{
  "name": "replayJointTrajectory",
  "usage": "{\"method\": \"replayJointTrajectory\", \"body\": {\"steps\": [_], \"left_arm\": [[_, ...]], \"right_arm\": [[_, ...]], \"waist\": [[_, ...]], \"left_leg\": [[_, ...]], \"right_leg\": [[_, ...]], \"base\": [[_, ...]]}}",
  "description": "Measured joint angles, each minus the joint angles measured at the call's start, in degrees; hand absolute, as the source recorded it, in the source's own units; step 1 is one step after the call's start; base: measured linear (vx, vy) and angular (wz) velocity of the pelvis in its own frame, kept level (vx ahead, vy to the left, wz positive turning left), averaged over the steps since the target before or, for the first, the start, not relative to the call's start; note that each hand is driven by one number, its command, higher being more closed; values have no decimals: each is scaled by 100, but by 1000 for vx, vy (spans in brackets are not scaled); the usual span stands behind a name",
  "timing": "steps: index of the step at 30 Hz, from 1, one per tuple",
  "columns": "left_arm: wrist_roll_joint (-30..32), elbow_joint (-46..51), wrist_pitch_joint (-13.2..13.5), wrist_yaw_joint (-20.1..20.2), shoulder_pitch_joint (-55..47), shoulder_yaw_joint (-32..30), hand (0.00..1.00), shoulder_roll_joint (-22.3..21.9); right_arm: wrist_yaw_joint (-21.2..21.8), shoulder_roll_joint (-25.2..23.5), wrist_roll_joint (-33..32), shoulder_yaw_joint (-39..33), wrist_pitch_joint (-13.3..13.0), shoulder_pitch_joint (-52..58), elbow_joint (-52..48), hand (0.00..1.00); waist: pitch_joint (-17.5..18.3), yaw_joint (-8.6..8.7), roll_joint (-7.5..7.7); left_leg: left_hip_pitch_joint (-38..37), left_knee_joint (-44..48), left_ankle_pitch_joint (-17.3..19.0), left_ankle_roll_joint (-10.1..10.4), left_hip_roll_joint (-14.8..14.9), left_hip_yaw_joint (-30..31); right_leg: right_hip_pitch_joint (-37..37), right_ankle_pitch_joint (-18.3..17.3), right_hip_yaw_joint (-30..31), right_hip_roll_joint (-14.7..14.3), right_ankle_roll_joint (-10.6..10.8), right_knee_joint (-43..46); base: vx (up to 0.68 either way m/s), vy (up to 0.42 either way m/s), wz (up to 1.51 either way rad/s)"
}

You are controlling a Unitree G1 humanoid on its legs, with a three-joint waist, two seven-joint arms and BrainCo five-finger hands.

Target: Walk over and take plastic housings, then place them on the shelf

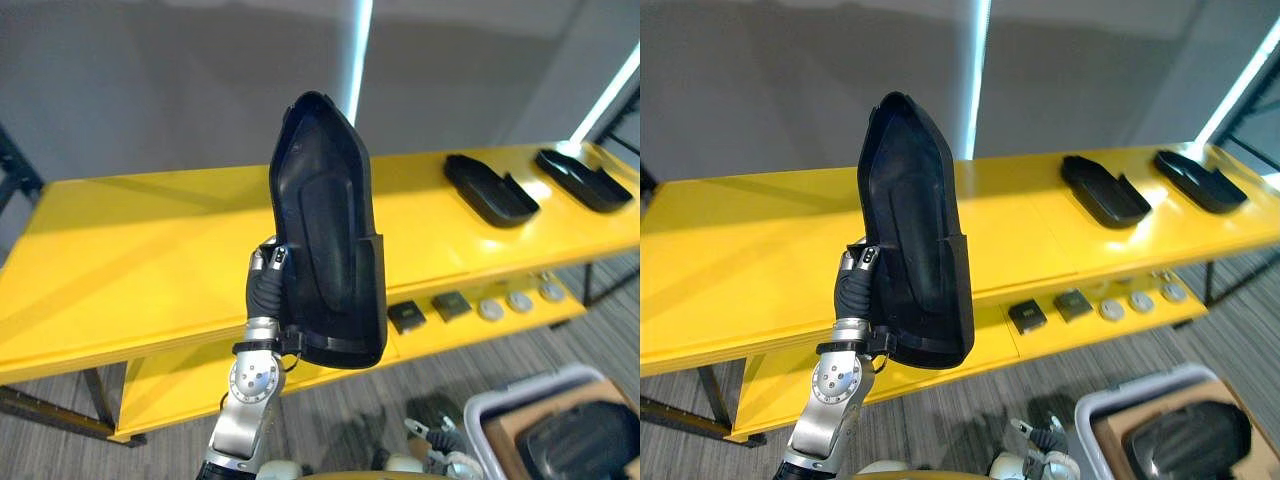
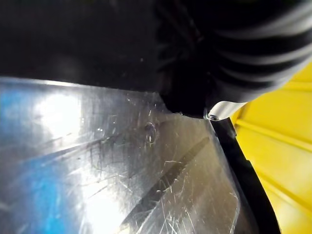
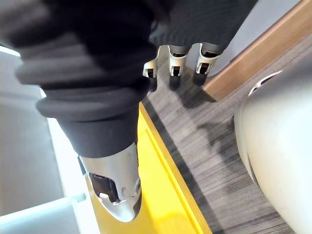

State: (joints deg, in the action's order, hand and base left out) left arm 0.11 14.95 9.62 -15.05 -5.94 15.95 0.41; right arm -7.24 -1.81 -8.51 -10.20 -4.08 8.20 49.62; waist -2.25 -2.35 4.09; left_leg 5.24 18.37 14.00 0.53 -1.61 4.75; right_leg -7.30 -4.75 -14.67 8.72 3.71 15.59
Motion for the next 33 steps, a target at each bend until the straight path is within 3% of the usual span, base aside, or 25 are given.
{"method": "replayJointTrajectory", "body": {"steps": [2, 6, 10, 14, 19, 27, 33], "left_arm": [[0, -16, 4, 10, 10, 41, 100, -59], [42, -45, -17, 7, 14, 96, 100, -113], [125, -47, -20, -7, 60, 117, 100, -120], [450, -288, -66, -37, 242, 93, 100, -115], [765, -1148, -206, -195, 876, -228, 100, 42], [843, -2505, -541, -640, 1635, -777, 100, 233], [841, -3044, -696, -824, 2100, -1109, 100, 318]], "right_arm": [[-2, -8, -5, -14, -2, -21, -102, 0], [-22, 3, -46, -68, -8, -28, -140, 0], [-23, -13, -46, -93, -93, -6, -155, 0], [-20, -18, -42, -106, -103, 31, -142, 0], [0, -23, -37, -190, -103, -16, -78, 0], [39, 29, 31, -226, -35, 22, 90, 0], [127, 139, 143, -171, 4, 102, 93, 0]], "waist": [[35, 51, -61], [43, 147, -53], [121, 122, -7], [145, 127, 25], [151, 170, 18], [145, 376, -13], [156, 519, -42]], "left_leg": [[143, -165, -170, 194, 227, -50], [-134, -671, -498, 405, 316, -198], [-251, -802, -565, 349, 334, -342], [-382, -1029, -799, 397, 341, -576], [-625, -1549, -1045, 252, 325, -791], [-745, -2410, -1553, 276, 402, -1152], [-690, -2421, -1556, 284, 442, -1435]], "right_leg": [[10, 25, -303, -103, -101, -197], [391, 40, -615, -165, -135, -570], [599, 88, -731, -209, -176, -850], [721, 366, -648, -249, -260, -1122], [788, 555, -464, -298, -166, -1495], [599, 958, -210, -476, -232, -1969], [566, 956, -40, -531, -228, -2150]], "base": [[201, -262, 45], [161, -132, 48], [89, -14, 15], [2, 28, -4], [-103, -3, -20], [-188, -32, -17], [-89, -7, -20]]}}
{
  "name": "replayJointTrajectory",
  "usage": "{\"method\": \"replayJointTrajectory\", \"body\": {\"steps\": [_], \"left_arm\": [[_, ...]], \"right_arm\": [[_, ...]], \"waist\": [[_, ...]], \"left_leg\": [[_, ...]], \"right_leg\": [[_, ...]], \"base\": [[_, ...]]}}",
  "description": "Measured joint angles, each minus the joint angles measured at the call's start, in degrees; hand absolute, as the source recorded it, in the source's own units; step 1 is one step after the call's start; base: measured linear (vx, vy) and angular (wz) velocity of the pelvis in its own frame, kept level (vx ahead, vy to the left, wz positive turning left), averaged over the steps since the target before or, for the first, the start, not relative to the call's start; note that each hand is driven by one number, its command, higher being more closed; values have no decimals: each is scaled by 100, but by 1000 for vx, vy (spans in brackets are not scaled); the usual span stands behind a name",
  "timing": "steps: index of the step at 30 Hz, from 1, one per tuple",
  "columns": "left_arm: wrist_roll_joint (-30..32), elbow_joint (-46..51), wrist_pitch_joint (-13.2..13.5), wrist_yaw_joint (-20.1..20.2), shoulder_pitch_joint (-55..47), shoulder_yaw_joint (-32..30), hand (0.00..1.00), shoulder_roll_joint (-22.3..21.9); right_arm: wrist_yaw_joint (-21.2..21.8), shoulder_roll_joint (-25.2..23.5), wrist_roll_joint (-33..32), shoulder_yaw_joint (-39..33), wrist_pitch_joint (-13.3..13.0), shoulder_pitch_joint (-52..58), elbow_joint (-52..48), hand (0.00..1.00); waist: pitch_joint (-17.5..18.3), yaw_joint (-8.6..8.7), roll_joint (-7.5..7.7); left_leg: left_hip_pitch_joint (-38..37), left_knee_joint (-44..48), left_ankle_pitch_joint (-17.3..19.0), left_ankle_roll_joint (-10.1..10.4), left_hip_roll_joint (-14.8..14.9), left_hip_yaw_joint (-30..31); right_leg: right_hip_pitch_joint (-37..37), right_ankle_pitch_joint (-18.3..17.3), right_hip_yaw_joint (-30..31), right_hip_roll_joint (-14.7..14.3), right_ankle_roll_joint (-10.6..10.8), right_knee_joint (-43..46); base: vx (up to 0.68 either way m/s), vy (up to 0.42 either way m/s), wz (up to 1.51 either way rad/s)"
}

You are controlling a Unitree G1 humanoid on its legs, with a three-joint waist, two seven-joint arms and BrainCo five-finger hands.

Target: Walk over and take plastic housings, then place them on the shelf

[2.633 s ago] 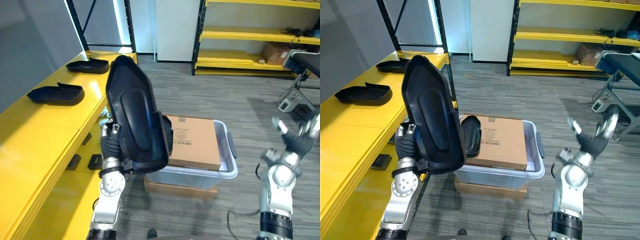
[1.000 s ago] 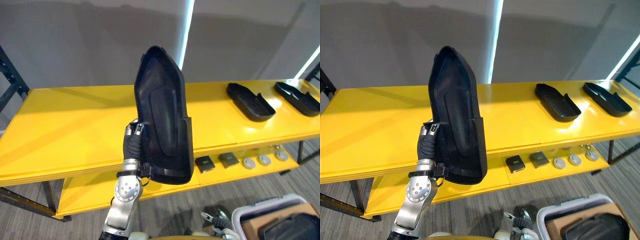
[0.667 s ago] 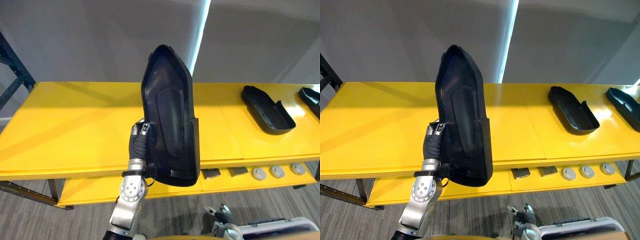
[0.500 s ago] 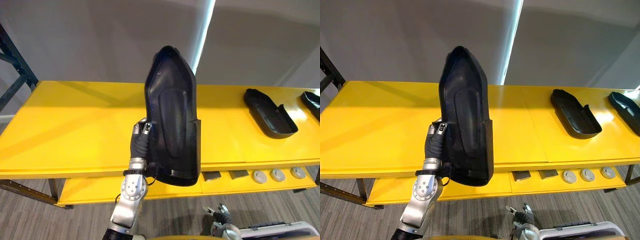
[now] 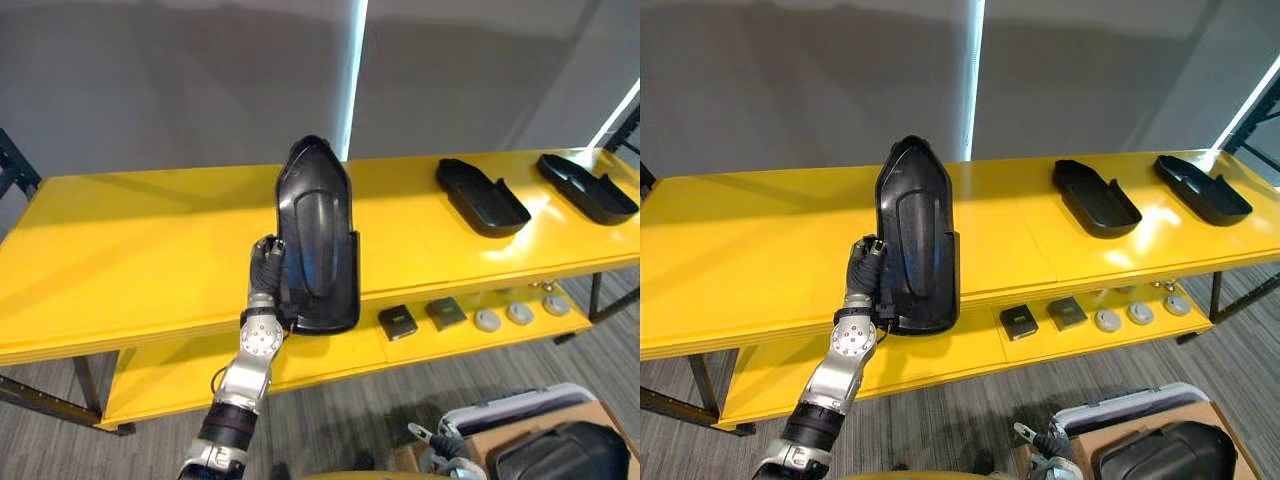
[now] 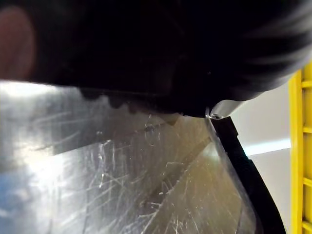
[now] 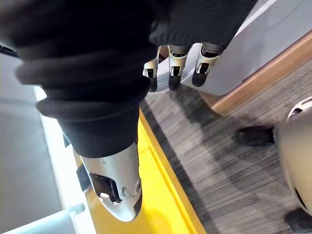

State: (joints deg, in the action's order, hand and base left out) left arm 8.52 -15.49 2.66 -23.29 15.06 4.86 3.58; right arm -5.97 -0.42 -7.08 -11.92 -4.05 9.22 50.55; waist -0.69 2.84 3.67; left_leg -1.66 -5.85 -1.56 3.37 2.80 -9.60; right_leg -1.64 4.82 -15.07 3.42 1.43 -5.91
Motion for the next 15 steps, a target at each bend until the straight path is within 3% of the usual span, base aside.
{"method": "replayJointTrajectory", "body": {"steps": [7, 14, 15], "left_arm": [[-145, -1107, -160, -153, 857, -332, 100, 163], [-344, -1776, -342, -264, 1418, -763, 100, 362], [-343, -1874, -352, -302, 1526, -778, 0, 376]], "right_arm": [[17, 76, 88, 160, 6, 12, -11, 0], [104, 78, 93, 166, 13, -153, -11, 0], [105, 78, 92, 166, 12, -179, -14, 0]], "waist": [[-5, 164, -18], [-50, 279, -84], [-63, 278, -88]], "left_leg": [[72, 0, -42, 65, 14, -1], [157, 42, -84, 29, 7, -25], [167, 43, -83, 29, 7, -24]], "right_leg": [[-87, 40, 78, -32, 45, 2], [-247, 272, 115, -42, -79, 24], [-255, 272, 114, -41, -80, 24]], "base": [[38, -1, -3], [108, 11, -3], [59, 23, 2]]}}
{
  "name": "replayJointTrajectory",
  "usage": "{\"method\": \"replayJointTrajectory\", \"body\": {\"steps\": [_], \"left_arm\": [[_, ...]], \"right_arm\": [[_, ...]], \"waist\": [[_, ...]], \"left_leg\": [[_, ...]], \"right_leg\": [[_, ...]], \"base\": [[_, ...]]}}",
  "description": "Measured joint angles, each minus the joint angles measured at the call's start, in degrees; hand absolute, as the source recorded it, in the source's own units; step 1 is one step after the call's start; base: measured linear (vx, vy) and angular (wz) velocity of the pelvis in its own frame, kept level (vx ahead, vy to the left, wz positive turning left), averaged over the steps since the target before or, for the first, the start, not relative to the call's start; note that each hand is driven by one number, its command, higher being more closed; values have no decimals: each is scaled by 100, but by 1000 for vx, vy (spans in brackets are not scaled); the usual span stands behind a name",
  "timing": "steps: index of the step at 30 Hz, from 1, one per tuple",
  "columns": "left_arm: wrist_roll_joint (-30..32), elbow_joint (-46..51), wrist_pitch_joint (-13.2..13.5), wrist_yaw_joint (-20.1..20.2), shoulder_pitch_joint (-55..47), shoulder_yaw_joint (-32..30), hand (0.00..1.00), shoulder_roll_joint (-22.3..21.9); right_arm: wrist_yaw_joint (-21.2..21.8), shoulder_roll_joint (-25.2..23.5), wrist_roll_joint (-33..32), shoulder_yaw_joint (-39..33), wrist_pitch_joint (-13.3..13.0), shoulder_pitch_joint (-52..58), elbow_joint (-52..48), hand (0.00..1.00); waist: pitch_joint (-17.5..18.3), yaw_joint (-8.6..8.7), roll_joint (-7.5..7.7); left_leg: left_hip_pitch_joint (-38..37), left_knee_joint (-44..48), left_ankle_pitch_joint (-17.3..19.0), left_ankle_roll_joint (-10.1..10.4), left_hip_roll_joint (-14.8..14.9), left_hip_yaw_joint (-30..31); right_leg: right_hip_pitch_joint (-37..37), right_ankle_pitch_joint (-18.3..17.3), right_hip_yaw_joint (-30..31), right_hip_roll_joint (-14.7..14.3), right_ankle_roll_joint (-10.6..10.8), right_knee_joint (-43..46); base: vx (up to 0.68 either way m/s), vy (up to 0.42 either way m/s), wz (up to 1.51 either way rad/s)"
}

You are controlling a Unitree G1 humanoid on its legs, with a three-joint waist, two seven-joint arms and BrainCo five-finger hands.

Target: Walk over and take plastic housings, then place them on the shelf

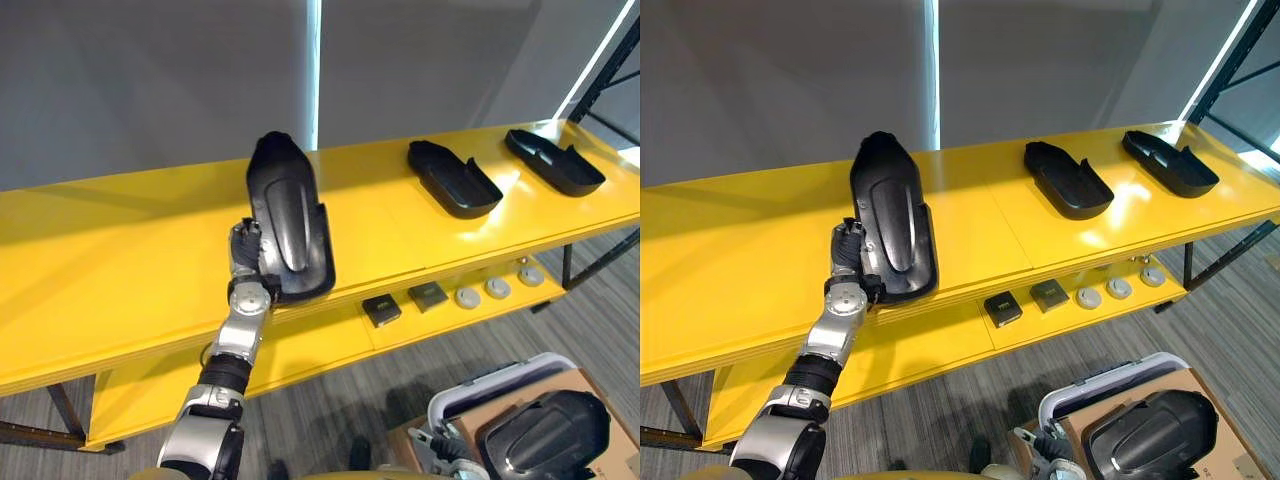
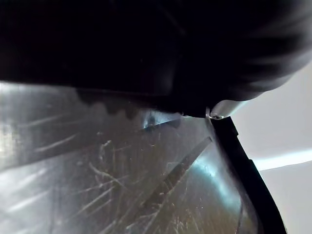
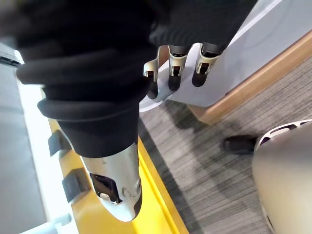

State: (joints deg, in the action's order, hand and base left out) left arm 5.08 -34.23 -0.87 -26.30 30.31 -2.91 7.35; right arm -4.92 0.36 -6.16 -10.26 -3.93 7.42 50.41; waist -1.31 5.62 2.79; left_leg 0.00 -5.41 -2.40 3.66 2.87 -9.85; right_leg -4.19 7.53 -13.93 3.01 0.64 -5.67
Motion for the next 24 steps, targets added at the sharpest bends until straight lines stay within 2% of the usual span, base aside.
{"method": "replayJointTrajectory", "body": {"steps": [12, 24], "left_arm": [[-220, -597, -24, -101, 638, -459, 0, 108], [-447, -608, 16, -401, 842, -662, 0, 218]], "right_arm": [[-1, 4, -5, 2, -20, -102, -12, 0], [-8, 5, -11, 1, -21, -111, -13, 0]], "waist": [[-251, 4, -6], [-257, 14, -16]], "left_leg": [[56, -37, 23, 33, 0, 12], [116, -2, -15, 4, -2, 8]], "right_leg": [[-54, -13, 20, 9, 26, -4], [-111, 14, 15, 9, 4, 1]], "base": [[-35, 16, 0], [27, 17, 0]]}}
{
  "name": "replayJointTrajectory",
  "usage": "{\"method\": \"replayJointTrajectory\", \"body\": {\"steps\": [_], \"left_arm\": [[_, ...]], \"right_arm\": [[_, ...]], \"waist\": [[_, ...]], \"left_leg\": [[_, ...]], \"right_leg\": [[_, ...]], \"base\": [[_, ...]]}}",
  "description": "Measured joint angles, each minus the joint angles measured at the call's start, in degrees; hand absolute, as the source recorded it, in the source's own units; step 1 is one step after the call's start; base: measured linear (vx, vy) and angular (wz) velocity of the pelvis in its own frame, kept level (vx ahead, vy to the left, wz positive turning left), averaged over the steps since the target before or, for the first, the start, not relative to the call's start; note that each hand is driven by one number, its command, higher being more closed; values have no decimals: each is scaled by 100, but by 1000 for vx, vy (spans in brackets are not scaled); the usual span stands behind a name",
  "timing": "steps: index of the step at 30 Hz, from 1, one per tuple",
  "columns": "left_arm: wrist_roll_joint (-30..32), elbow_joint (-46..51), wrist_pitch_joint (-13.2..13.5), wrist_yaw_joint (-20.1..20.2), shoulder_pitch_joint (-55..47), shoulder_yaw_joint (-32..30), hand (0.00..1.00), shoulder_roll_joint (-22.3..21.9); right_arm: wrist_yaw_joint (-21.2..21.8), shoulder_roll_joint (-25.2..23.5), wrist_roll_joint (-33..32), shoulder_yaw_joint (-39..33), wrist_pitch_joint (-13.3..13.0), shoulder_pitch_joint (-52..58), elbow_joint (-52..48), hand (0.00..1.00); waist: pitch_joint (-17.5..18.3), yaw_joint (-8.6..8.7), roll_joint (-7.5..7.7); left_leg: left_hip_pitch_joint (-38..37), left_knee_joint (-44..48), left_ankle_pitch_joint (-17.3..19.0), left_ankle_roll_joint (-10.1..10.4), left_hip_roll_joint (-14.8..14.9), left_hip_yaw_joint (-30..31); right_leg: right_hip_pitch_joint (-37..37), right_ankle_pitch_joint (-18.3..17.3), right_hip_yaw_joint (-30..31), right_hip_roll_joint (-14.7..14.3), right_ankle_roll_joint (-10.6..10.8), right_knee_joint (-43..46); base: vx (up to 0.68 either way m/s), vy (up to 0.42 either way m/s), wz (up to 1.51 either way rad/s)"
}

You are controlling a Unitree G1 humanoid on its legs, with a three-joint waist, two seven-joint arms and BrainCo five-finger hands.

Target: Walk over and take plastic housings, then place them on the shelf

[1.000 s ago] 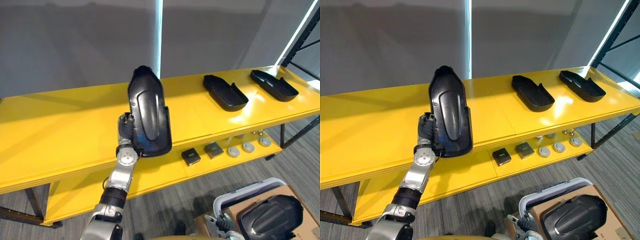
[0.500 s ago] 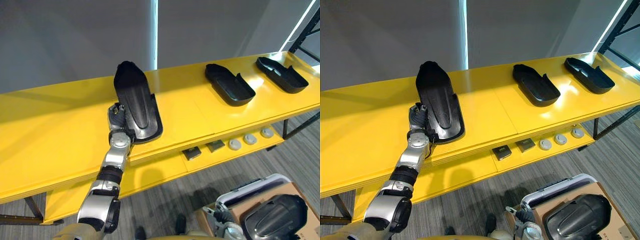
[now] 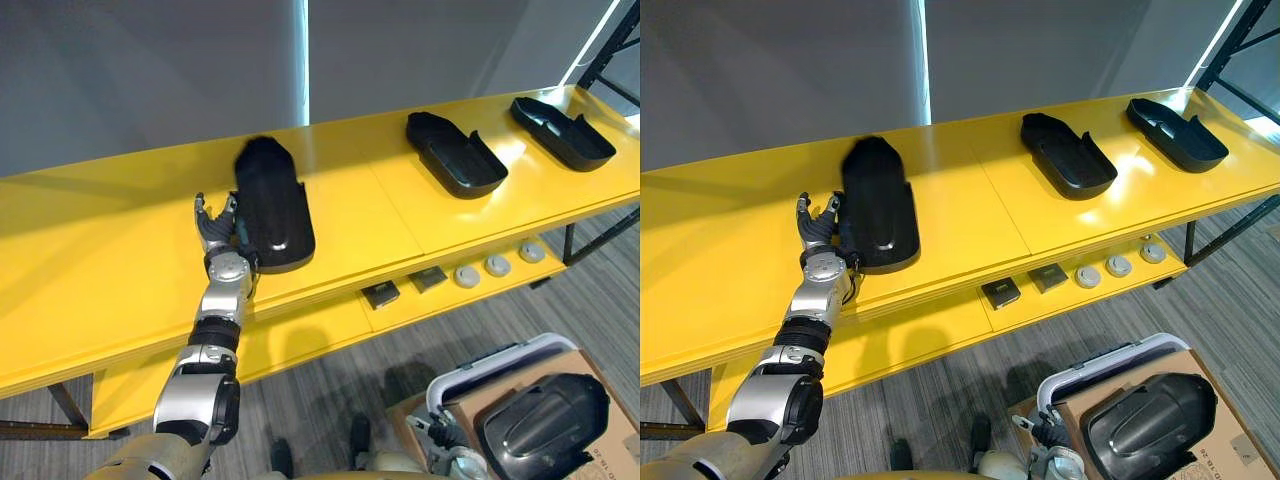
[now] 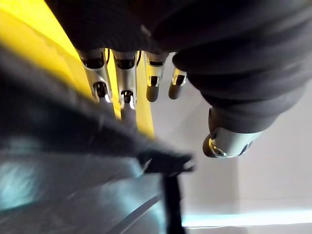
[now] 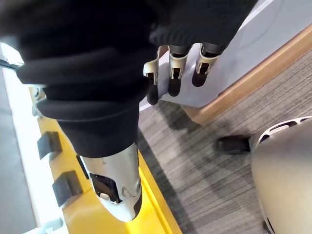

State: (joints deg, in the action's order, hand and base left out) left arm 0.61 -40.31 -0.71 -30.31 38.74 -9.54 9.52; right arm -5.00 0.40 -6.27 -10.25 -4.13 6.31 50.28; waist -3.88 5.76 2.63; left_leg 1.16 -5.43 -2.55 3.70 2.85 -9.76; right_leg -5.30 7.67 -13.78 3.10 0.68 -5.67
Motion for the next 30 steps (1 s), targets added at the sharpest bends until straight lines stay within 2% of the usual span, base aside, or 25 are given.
{"method": "replayJointTrajectory", "body": {"steps": [8, 10, 11, 14, 15, 19, 20, 24, 26, 30], "left_arm": [[28, 878, 10, -190, 32, 67, 0, 26], [146, 1464, 9, -260, -26, 265, 0, -18], [266, 2070, 28, -261, -145, 519, 0, -43], [732, 3315, 289, -217, -650, 1056, 0, -132], [908, 3636, 365, -197, -905, 1207, 100, -271], [1298, 4301, 533, 163, -1888, 1510, 100, -466], [1365, 4387, 567, 244, -2207, 1625, 100, -471], [1414, 4442, 647, 601, -3092, 1807, 100, -414], [1477, 4440, 717, 840, -3504, 1928, 100, -352], [1649, 4384, 769, 1152, -3893, 2007, 100, -306]], "right_arm": [[1, 1, -11, 1, -5, -42, -1, 0], [-5, 10, -14, 34, -29, -7, 7, 0], [-10, 11, -15, 65, -50, 35, 12, 0], [-29, 11, -33, 124, -67, 90, 20, 0], [-30, 12, -41, 124, -86, 109, 52, 0], [-30, 12, -72, 122, -126, 151, 146, 0], [-30, 17, -98, 110, -155, 166, 167, 0], [-22, 11, -99, 112, -182, 192, 182, 0], [-5, 5, -98, 118, -187, 201, 225, 0], [17, 5, -97, 171, -188, 196, 229, 0]], "waist": [[-3, -14, -4], [-5, -21, -8], [-8, -29, -12], [-35, -42, -56], [-42, -45, -82], [-64, -89, -134], [-63, -148, -134], [-61, -233, -133], [-57, -337, -126], [-32, -363, -86]], "left_leg": [[-1, 1, -8, -12, -8, 42], [15, -1, -13, -19, -10, 105], [30, -2, -12, -20, -10, 142], [7, -4, -11, -20, -8, 174], [3, -19, -2, -15, -8, 183], [5, -37, 15, 8, 9, 191], [-2, -37, 12, 8, 14, 183], [-41, -37, -6, -10, 19, 203], [-57, -38, -4, -7, 11, 203], [-35, -40, -1, -2, 3, 251]], "right_leg": [[17, 3, -25, 6, -5, 0], [18, 6, -32, 9, -10, 0], [19, 5, -54, 11, -9, 0], [81, -3, -71, 12, 1, 0], [115, -15, -79, 13, 11, 0], [119, -29, -85, -1, 27, 0], [123, -30, -94, -9, 27, 0], [190, -48, -172, -5, 52, -1], [211, -97, -180, 7, 122, -1], [211, -112, -228, 16, 128, -3]], "base": [[8, 7, 1], [-8, 8, 8], [-13, 21, 10], [-10, 23, 7], [-25, 25, 6], [-7, 6, 1], [0, 0, 0], [4, 17, 9], [-1, 25, 5], [3, 24, 6]]}}
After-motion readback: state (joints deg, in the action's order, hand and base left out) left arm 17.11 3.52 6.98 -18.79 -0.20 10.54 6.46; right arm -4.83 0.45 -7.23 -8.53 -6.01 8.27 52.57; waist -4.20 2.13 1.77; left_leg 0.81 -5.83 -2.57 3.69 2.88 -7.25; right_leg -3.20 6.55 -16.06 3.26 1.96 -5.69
